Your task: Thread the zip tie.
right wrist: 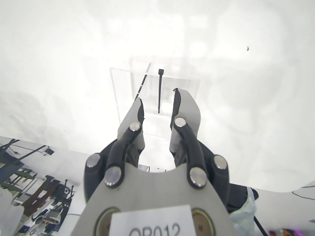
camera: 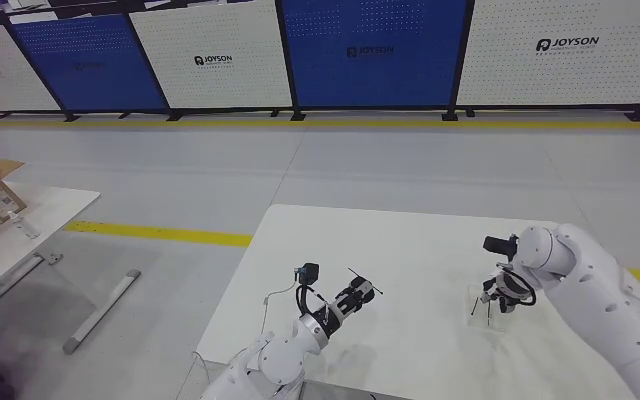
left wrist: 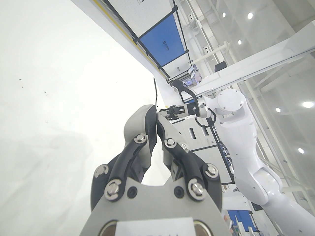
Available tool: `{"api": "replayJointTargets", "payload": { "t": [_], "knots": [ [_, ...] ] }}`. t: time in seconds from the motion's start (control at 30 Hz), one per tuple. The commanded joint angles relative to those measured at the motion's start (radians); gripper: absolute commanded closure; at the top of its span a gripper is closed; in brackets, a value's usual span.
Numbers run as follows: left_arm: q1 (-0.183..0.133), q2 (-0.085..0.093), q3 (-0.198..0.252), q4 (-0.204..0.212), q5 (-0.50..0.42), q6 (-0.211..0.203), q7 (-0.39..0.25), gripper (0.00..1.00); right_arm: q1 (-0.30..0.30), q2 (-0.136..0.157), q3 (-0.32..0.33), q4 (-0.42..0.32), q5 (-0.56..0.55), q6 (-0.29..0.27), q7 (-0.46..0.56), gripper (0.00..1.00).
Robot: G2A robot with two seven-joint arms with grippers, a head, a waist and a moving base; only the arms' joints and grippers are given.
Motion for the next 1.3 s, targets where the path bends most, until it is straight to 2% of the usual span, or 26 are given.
{"api": "replayJointTargets", "payload": {
  "t": [0.0, 0.33, 0.5, 0.53, 0.83, 1.03, 1.13, 1.27],
  "knots": [
    [0.0, 0.0, 0.0, 0.0, 0.0, 0.0, 0.0, 1.0, 0.009, -0.01, -0.016, 0.013, -0.01, 0.0, 0.0, 0.75],
    [0.0, 0.0, 0.0, 0.0, 0.0, 0.0, 0.0, 1.0, 0.05, -0.057, -0.079, 0.103, 0.006, 0.0, 0.0, 0.76],
    [0.0, 0.0, 0.0, 0.0, 0.0, 0.0, 0.0, 1.0, 0.066, -0.073, -0.106, 0.139, 0.021, 0.0, 0.0, 0.98],
    [0.0, 0.0, 0.0, 0.0, 0.0, 0.0, 0.0, 1.0, 0.069, -0.075, -0.109, 0.144, 0.024, 0.0, 0.0, 1.0],
    [0.0, 0.0, 0.0, 0.0, 0.0, 0.0, 0.0, 1.0, 0.088, -0.09, -0.141, 0.164, 0.048, 0.0, 0.0, 1.0],
    [0.0, 0.0, 0.0, 0.0, 0.0, 0.0, 0.0, 1.0, 0.083, -0.068, -0.11, 0.111, 0.023, 0.0, -0.013, 1.0],
    [0.0, 0.0, 0.0, 0.0, 0.0, 0.0, 0.0, 1.0, 0.056, -0.042, -0.066, 0.053, 0.006, 0.0, -0.041, 1.0],
    [0.0, 0.0, 0.0, 0.0, 0.0, 0.0, 0.0, 1.0, -0.005, 0.001, 0.003, -0.059, -0.025, 0.0, -0.071, 1.0]
  ]
}}
